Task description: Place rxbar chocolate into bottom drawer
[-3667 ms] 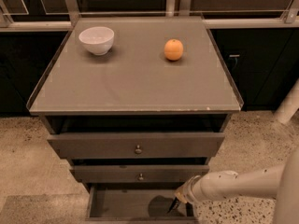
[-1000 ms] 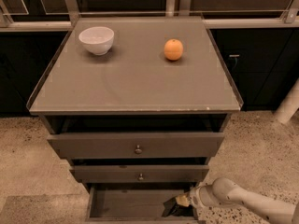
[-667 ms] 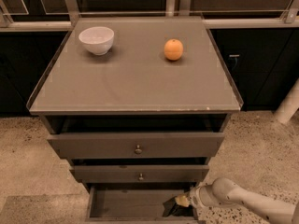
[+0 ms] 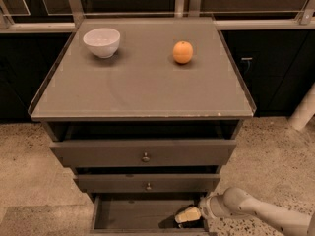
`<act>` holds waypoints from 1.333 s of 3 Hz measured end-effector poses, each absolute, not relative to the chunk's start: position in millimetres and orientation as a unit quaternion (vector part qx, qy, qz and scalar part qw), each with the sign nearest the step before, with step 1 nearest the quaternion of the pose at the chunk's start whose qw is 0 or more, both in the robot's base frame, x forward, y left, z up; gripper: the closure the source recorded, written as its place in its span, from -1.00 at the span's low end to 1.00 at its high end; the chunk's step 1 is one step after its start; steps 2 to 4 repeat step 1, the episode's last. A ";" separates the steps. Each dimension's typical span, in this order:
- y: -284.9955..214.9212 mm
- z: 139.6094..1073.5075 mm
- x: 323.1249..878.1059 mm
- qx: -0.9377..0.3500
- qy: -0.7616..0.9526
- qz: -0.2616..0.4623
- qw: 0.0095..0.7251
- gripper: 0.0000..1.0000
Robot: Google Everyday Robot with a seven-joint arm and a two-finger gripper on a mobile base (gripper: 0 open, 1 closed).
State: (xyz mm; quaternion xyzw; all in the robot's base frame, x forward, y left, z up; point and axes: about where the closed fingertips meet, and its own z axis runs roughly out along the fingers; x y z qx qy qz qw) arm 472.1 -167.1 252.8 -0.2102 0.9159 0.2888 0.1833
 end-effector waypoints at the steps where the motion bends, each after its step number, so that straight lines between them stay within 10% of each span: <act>1: -167.1 252.8 472.1 -0.210 0.916 0.289 0.183 -1.00; 4: -167.1 252.8 472.1 -0.210 0.916 0.289 0.183 -1.00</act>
Offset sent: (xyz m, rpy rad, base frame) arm 0.0000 0.0000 0.0000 0.0000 0.0000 0.0000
